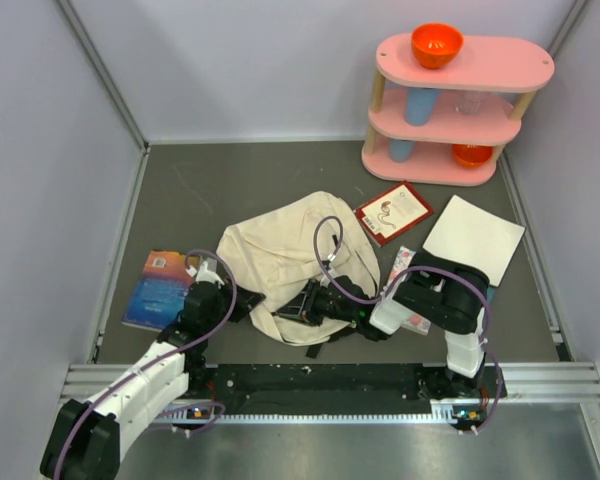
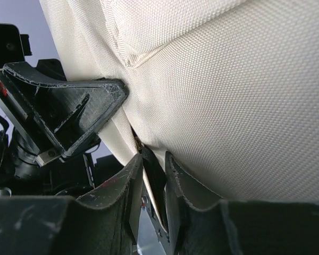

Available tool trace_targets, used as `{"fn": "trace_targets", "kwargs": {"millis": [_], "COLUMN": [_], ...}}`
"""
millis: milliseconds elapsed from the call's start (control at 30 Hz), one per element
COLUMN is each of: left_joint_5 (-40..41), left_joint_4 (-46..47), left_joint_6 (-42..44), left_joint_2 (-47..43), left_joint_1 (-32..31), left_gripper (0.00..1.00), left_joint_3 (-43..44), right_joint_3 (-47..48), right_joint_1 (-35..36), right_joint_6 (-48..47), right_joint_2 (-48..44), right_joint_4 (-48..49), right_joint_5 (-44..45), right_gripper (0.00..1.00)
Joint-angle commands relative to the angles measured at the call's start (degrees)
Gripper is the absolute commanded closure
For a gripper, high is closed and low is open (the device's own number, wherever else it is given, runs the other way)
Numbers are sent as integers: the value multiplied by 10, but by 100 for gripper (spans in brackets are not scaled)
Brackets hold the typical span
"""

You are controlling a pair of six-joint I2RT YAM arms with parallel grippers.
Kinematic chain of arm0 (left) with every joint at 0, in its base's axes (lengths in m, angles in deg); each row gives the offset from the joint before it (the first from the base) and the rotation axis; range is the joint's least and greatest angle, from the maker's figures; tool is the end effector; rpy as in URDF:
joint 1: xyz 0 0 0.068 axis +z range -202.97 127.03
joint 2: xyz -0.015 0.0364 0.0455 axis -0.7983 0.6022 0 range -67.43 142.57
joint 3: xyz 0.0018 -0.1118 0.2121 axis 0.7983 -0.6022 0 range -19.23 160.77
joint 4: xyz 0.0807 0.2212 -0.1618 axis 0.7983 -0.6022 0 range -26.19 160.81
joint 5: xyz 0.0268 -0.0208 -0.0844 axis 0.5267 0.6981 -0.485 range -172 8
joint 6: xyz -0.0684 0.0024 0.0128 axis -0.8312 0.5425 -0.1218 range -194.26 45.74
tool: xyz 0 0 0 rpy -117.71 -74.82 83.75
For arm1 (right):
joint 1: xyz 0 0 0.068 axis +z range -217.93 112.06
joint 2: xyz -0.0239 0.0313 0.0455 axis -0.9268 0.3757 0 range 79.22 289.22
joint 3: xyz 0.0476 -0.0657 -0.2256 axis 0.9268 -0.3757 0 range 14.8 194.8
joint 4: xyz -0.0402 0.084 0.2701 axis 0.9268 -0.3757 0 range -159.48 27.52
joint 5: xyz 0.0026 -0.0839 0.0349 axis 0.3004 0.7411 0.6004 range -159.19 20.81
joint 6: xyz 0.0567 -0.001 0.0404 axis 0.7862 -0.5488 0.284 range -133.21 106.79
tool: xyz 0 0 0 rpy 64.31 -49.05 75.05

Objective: Pack the student bag
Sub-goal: Unzip the student bag at the center of the board.

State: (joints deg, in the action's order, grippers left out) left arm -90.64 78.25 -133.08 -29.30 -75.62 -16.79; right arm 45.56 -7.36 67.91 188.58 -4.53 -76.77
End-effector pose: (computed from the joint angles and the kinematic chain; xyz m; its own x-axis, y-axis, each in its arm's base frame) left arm 0.1894 -0.0882 0.0846 -0.6564 -0.6426 -0.3952 -0.1134 0.6019 -0.7905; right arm 0.1558 0.2913 0.0307 -0.9397 0.3275 -0.0986 0.0284 0.3620 0.9317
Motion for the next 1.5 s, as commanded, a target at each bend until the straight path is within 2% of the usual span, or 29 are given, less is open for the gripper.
{"fn": "trace_targets", "kwargs": {"millis": [0, 67, 300, 333, 367, 533, 733, 800, 900, 1333, 1467], "left_joint_5": [9, 11, 10, 11, 11, 17, 99, 108, 110, 130, 125], "left_joint_4": [42, 42, 42, 42, 42, 32, -35, -35, -29, -21, -22], "left_joint_6": [-1, -1, -1, 0, -1, -1, 0, 2, 0, -2, 15], "left_joint_2": [-10, -10, -10, -10, -10, -10, -6, -5, 4, 39, 53], "left_joint_1": [0, 0, 0, 0, 0, 0, 0, 0, 1, 11, 28], "left_gripper": [100, 100, 100, 100, 100, 100, 100, 100, 100, 100, 100], "left_joint_3": [-22, -22, -38, -39, -38, -35, 10, 22, 36, 60, 66], "right_joint_3": [-2, -3, 0, 1, 1, 8, 13, 16, 19, -26, -29], "right_joint_1": [-5, -5, -8, -9, -9, -9, 1, 16, 32, 60, 69], "right_joint_6": [-8, -7, -4, -5, -9, -52, -164, -205, -237, -250, -267], "right_joint_2": [9, 15, 25, 25, 23, -10, -119, -146, -182, -256, -289], "right_joint_4": [53, 63, 77, 78, 80, 50, -100, -177, -235, -289, -333], "right_joint_5": [10, 9, 4, 4, 4, -2, 0, 19, 34, 74, 92], "right_gripper": [76, 77, 89, 98, 100, 100, 100, 100, 100, 100, 100]}}
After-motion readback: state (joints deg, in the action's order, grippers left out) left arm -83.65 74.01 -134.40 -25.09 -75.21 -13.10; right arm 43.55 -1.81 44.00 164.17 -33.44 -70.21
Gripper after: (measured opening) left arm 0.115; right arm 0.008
